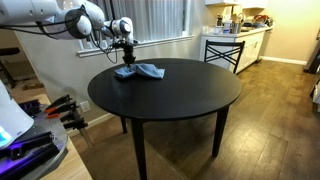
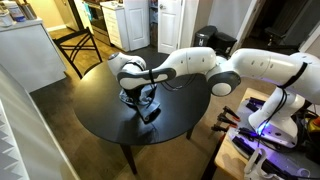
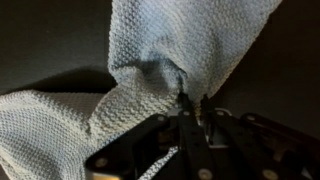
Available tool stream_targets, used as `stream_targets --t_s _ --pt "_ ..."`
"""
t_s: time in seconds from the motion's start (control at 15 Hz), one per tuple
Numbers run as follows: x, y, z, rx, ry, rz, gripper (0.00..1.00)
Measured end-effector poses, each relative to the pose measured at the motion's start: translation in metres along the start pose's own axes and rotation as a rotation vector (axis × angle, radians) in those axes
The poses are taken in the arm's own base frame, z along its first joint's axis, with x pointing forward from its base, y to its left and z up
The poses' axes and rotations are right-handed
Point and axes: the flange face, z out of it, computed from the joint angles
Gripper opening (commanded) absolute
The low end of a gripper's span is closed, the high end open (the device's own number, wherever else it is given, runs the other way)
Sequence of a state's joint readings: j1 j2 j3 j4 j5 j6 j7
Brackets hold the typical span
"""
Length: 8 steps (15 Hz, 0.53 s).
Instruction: Use the blue towel to wipe the table.
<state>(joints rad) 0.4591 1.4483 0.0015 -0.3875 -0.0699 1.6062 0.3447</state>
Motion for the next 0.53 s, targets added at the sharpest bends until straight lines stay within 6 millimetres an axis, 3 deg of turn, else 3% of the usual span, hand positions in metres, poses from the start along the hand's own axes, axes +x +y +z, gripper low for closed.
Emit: stream_targets --t_s 0.27,0.47,0.53 --pt "-0.017 -0.040 0.016 -0.005 -0.040 -0.120 0.03" --pt "-0.018 -0.035 0.015 -0.010 -0.060 -0.155 0.04" --pt "-0.017 -0.030 0.014 -0.009 -0.062 -0.156 0.37"
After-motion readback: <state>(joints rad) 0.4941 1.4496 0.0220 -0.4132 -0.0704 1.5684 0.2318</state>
